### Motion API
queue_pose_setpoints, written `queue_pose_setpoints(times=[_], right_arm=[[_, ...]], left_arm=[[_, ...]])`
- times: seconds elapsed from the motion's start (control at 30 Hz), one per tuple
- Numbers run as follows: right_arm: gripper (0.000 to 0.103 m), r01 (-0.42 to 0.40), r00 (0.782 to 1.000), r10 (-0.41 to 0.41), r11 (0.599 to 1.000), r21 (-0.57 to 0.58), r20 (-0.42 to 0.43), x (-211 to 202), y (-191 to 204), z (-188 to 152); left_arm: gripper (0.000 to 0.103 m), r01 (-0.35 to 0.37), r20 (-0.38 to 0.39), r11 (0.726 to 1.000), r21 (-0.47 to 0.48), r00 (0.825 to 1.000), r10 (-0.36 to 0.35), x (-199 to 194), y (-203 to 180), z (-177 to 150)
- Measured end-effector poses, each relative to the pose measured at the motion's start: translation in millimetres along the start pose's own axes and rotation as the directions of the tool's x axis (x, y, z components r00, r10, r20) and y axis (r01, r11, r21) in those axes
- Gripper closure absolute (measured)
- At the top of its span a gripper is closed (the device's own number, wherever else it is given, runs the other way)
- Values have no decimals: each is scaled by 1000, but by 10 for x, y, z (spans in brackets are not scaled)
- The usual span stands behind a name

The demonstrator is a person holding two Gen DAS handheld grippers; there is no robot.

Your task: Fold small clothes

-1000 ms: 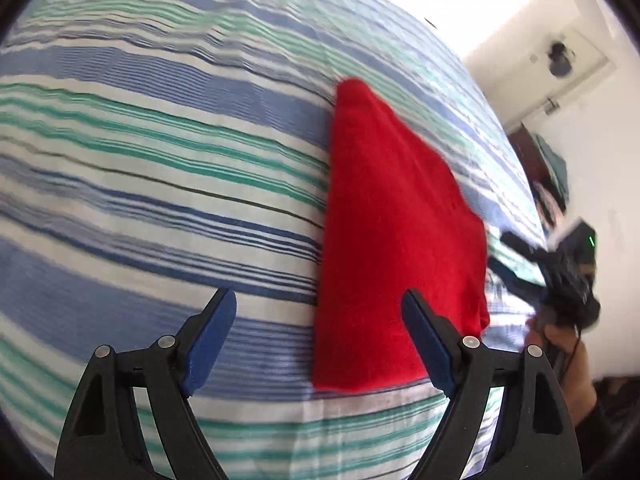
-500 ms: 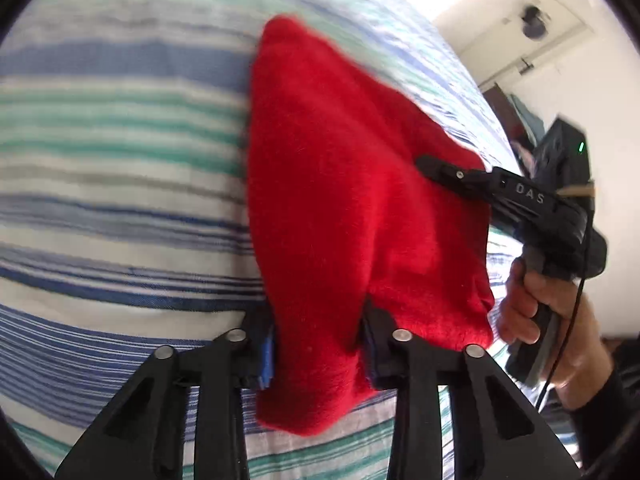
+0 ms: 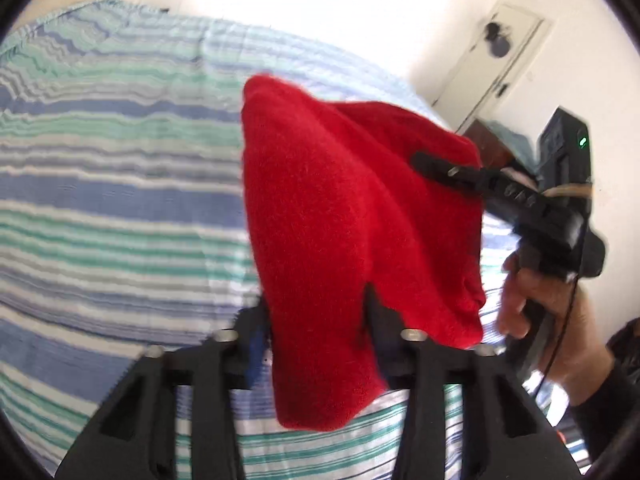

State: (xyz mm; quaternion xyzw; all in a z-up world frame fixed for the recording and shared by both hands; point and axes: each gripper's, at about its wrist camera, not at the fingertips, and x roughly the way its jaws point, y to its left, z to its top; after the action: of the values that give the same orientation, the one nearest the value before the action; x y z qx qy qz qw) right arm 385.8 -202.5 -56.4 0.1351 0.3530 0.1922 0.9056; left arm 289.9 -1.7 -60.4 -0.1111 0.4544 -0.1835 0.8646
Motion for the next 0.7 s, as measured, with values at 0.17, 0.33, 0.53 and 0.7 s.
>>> queue_pose_setpoints(times=[0.17,0.33,0.53,0.7], right_arm=[[16,236,970,-235,972,11,-58,-126,-213,-194],[10,290,949,-293,956,-43,-115,-707,10,-963],[10,264,949,-263,964,-15,-172,-1390,511,-2096],[9,275,937,-268,961,3,-223,-1711,839,-2594]], left_arm=[[34,-139,-71,990,35,988,141,80,-5,-562],[15,-267,-44,955,128,961,274,-365,-113,-1278],[9,-390,43,899,196,920,390,-957,-217,-1631],[7,-320,112,943,90,944,310,-1332,-150,-1580]])
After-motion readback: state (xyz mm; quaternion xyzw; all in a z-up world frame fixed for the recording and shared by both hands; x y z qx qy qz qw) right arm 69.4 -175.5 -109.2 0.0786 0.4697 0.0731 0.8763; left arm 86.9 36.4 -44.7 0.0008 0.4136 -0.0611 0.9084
